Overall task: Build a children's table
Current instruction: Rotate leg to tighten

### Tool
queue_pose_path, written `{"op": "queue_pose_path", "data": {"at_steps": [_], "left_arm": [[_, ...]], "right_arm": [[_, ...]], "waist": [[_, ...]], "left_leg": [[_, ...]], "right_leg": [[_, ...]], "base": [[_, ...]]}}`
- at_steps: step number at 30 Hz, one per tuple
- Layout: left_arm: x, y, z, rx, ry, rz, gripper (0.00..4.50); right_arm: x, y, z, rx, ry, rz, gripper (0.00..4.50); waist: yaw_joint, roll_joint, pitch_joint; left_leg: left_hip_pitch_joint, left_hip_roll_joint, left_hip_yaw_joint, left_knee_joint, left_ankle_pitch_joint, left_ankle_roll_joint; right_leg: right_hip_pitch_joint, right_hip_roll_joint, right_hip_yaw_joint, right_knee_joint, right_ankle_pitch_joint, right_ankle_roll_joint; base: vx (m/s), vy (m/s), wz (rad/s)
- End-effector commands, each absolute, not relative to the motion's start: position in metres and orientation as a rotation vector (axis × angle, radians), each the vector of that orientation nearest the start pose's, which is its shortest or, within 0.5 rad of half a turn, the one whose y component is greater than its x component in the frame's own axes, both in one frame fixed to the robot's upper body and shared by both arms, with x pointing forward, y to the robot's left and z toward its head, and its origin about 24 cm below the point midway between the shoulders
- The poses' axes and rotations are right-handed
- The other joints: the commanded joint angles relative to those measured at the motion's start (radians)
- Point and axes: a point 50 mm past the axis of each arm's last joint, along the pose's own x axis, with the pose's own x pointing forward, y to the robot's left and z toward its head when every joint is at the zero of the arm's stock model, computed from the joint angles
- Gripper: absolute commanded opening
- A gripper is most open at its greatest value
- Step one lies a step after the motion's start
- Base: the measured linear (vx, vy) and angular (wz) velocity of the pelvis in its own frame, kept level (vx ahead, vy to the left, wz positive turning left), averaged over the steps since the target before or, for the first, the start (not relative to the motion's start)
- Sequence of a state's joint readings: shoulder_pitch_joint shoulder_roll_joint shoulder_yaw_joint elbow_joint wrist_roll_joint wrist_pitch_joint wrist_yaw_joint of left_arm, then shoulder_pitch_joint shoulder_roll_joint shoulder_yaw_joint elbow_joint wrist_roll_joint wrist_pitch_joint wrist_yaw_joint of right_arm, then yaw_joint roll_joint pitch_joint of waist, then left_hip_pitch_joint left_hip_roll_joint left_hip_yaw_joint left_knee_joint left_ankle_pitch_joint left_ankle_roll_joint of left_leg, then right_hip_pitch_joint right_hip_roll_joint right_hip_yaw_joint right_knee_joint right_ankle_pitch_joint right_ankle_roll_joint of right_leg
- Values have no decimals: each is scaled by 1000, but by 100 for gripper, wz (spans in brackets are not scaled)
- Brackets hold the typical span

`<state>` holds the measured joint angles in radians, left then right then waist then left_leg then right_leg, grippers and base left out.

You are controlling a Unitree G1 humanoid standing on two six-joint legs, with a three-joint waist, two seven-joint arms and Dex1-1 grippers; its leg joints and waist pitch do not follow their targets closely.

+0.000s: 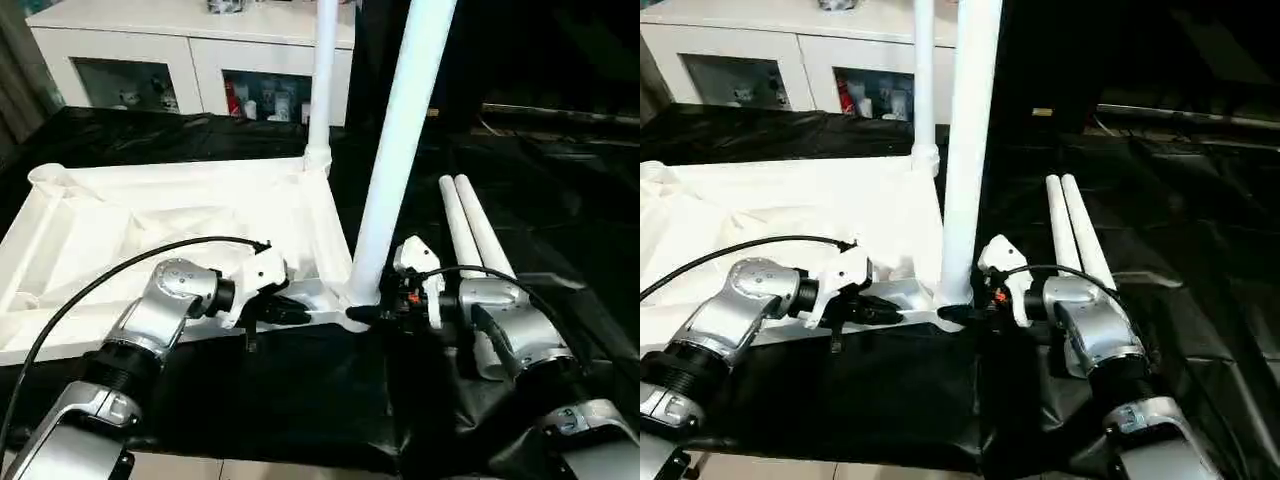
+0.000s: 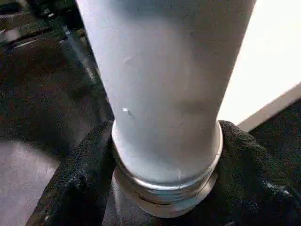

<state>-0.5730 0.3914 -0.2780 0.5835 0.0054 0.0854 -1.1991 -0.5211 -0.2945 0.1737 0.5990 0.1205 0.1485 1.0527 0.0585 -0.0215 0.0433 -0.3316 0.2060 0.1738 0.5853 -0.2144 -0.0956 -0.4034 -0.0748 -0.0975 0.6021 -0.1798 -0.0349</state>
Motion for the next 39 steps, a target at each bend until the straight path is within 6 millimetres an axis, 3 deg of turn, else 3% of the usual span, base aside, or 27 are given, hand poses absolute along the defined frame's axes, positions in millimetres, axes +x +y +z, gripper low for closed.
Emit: {"op": "queue_pose_path", "data": {"at_steps": [1, 3, 4, 6, 7, 9, 13, 14, 16, 18, 22, 31, 34, 39], "left_arm": [[324, 126, 36, 368, 472, -1163, 0], [332, 117, 34, 364, 476, -1065, 0], [334, 111, 33, 353, 477, -1028, 0], [339, 98, 31, 332, 476, -966, 0], [339, 92, 31, 328, 476, -955, 0], [339, 85, 30, 337, 475, -958, 0], [340, 78, 31, 347, 468, -983, 0], [340, 79, 30, 348, 472, -986, 0], [340, 83, 30, 348, 476, -997, 0], [339, 85, 30, 346, 480, -1004, 0], [333, 99, 31, 357, 482, -1099, 0], [316, 122, 37, 391, 469, -1348, 0], [314, 127, 39, 408, 469, -1374, 0], [309, 131, 41, 391, 477, -1423, 0]], "right_arm": [[318, -132, 20, -115, 442, 952, 274], [321, -125, 12, -99, 450, 845, 273], [325, -120, 10, -53, 441, 761, 273], [332, -109, 10, 28, 426, 608, 272], [334, -103, 11, 55, 420, 578, 272], [335, -93, 13, 54, 405, 581, 272], [336, -79, 20, 10, 355, 647, 272], [336, -79, 22, 30, 345, 664, 272], [336, -84, 25, 60, 329, 698, 328], [336, -87, 26, 52, 322, 710, 344], [331, -111, 32, -53, 335, 857, 387], [317, -145, 49, -166, 348, 1113, 387], [315, -146, 51, -180, 370, 1159, 387], [314, -141, 51, -165, 370, 1183, 387]], "waist": [[-5, -7, -45], [-4, -6, -48], [-6, -7, -47], [-9, -7, -46], [-12, 0, -48], [-14, -5, -49], [-17, -4, -51], [-17, -4, -51], [-17, -4, -50], [-16, -4, -50], [-13, -7, -53], [-8, 1, -61], [-6, 2, -59], [5, 0, -56]], "left_leg": [[-7, 23, 3, -67, -145, 50], [3, 22, -1, -66, -183, 22], [-4, 23, -5, -70, -181, 20], [0, 21, -5, -71, -207, 16], [-2, 20, -10, -71, -212, 12], [-1, 19, -7, -70, -216, 23], [-7, 20, -7, -71, -203, 40], [-8, 19, -7, -71, -202, 43], [-9, 20, -6, -71, -202, 50], [-8, 20, -5, -70, -203, 56], [-14, 22, -5, -68, -167, 77], [-16, 30, -2, -62, -91, 110], [-15, 32, 0, -63, -102, 103], [-12, 32, 1, -67, -120, 77]], "right_leg": [[49, -69, 59, -85, -323, -170], [47, -72, 56, -93, -415, -146], [51, -75, 56, -96, -440, -126], [44, -74, 54, -102, -479, -106], [48, -77, 52, -103, -495, -96], [45, -74, 52, -108, -488, -90], [47, -73, 54, -103, -435, -102], [47, -72, 54, -103, -429, -106], [49, -73, 54, -101, -417, -116], [49, -73, 55, -101, -413, -121], [56, -72, 56, -93, -344, -140], [63, -71, 57, -63, -130, -227], [63, -71, 57, -63, -139, -232], [61, -74, 60, -69, -206, -211]], "base": [[0, 0, 0], [0, 0, 0], [0, 0, 0], [0, 0, 0], [0, 0, 0], [0, 0, 0], [0, 0, 0], [0, 0, 0], [0, 0, 0], [0, 0, 0], [0, 0, 0], [0, 0, 0], [0, 0, 0], [0, 0, 0]]}}
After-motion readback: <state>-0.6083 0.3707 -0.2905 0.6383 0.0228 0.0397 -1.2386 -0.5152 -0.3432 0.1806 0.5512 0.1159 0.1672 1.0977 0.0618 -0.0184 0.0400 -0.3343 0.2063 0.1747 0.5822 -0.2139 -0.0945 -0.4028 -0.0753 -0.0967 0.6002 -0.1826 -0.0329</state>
